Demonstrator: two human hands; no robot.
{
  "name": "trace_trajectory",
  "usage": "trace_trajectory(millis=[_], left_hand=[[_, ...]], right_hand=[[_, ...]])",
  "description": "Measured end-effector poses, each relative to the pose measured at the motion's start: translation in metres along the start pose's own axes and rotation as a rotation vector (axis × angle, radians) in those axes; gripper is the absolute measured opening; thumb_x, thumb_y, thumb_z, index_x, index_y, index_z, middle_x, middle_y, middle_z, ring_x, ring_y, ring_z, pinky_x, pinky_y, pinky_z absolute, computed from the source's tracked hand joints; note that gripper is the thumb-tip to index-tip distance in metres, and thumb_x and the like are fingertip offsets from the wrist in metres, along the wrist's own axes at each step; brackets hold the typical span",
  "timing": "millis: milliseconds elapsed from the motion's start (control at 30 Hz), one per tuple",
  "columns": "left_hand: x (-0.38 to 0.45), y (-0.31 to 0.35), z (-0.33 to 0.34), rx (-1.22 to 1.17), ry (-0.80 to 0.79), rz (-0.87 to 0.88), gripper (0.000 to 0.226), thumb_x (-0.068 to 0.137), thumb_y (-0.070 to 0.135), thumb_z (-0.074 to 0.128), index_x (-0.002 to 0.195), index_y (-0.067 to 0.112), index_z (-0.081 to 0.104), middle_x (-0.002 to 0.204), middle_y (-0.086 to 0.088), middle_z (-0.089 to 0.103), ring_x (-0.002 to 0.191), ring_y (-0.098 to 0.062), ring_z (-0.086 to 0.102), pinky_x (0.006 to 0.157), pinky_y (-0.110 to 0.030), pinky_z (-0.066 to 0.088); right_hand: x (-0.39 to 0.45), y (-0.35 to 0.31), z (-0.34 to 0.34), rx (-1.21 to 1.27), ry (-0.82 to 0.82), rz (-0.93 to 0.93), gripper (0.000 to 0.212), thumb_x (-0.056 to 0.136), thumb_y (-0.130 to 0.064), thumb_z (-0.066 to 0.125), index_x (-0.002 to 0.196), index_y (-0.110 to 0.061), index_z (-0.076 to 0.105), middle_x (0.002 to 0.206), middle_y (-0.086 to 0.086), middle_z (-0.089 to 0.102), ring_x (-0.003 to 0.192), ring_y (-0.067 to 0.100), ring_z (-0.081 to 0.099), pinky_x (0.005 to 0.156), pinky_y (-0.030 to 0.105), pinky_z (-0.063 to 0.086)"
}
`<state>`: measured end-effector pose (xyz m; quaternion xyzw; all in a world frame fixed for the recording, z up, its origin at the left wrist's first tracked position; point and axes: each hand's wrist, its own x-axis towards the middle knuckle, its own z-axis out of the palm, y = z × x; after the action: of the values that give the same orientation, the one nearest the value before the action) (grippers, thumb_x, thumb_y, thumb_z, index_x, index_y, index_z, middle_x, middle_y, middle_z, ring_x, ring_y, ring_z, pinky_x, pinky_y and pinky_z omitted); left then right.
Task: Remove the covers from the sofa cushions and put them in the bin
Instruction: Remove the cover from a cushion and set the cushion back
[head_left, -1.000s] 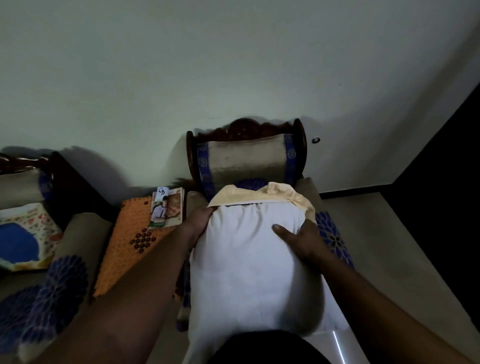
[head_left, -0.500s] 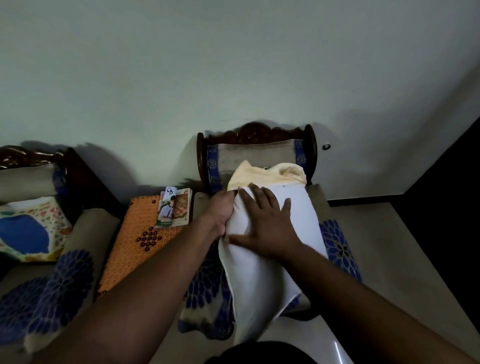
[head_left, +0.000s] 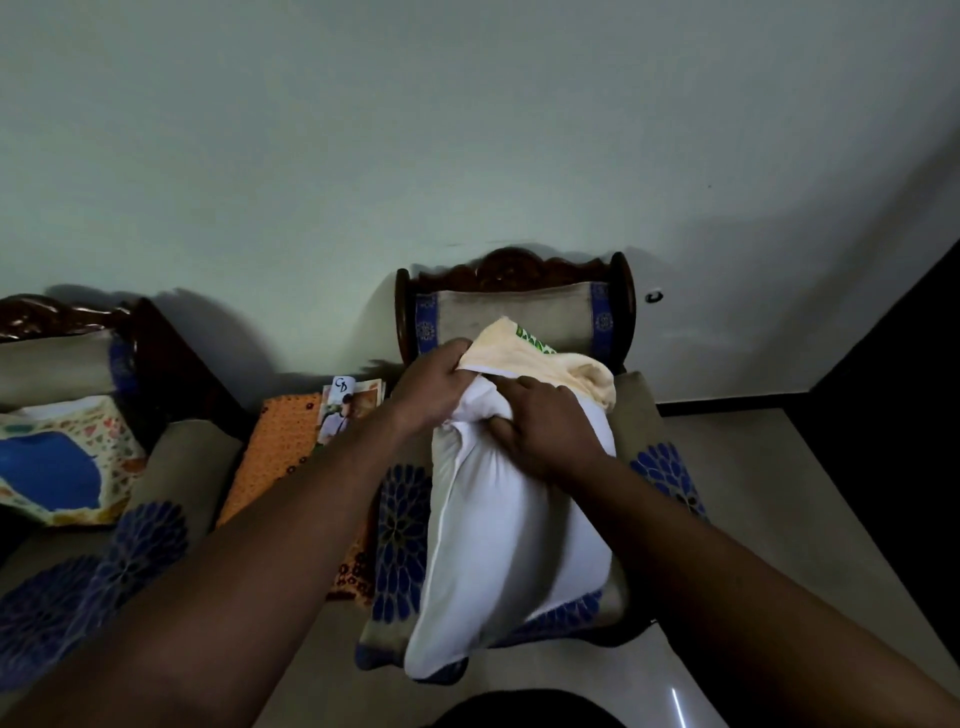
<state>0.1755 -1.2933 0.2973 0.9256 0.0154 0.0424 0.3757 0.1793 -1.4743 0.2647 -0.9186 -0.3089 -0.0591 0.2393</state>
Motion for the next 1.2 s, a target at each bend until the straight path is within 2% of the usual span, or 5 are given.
trace_trajectory(millis=[333,600,800,900,1200], left_hand=[[0.003,0.003,-0.012,0.672,0.175,0.410,0.022,0.080,0.023,0.069,0.101,0.019,0.074,0.095,-0.007,0.069,0.078,-0.034,0.068,0.059,-0.038,0.053],[-0.011,0.001,-0.006,0.577,0.242,0.769,0.023,0.087,0.022,0.053,0.088,0.013,0.074,0.081,-0.004,0.067,0.074,-0.018,0.059,0.055,-0.034,0.047],[-0.006,0.000,-0.010,0.184,0.118,0.418,0.027,0.093,0.013,0.057,0.115,0.008,0.071,0.110,-0.009,0.070,0.100,-0.025,0.065,0.082,-0.018,0.043],[0.003,-0.003,-0.009,0.343,0.174,0.261,0.036,0.092,0.030,0.043,0.116,0.015,0.066,0.114,-0.008,0.067,0.099,-0.032,0.065,0.078,-0.035,0.051],[0.010,-0.001,-0.009,0.729,0.282,0.435,0.010,0.082,0.025,0.060,0.086,0.019,0.067,0.088,-0.003,0.062,0.077,-0.027,0.062,0.054,-0.035,0.046]], right_hand=[[-0.005,0.012,0.002,0.182,0.032,0.059,0.059,0.093,-0.050,0.040,0.144,-0.022,0.048,0.132,0.000,0.064,0.117,0.021,0.061,0.094,0.043,0.049],[-0.004,0.006,-0.016,0.251,0.079,0.214,0.021,0.104,-0.029,0.046,0.091,-0.039,0.060,0.088,-0.024,0.061,0.077,-0.009,0.049,0.066,0.014,0.032],[-0.006,0.000,-0.011,0.375,0.299,0.281,0.029,0.102,-0.033,0.042,0.113,-0.030,0.069,0.112,-0.018,0.068,0.103,0.004,0.061,0.092,0.029,0.048],[-0.008,-0.005,-0.014,0.386,0.340,0.183,0.035,0.099,-0.035,0.040,0.122,-0.029,0.065,0.121,-0.012,0.067,0.114,0.008,0.060,0.101,0.033,0.045],[-0.007,0.002,-0.010,0.369,0.379,0.301,0.051,0.093,-0.043,0.035,0.127,-0.015,0.061,0.126,0.003,0.064,0.120,0.022,0.058,0.101,0.043,0.046]])
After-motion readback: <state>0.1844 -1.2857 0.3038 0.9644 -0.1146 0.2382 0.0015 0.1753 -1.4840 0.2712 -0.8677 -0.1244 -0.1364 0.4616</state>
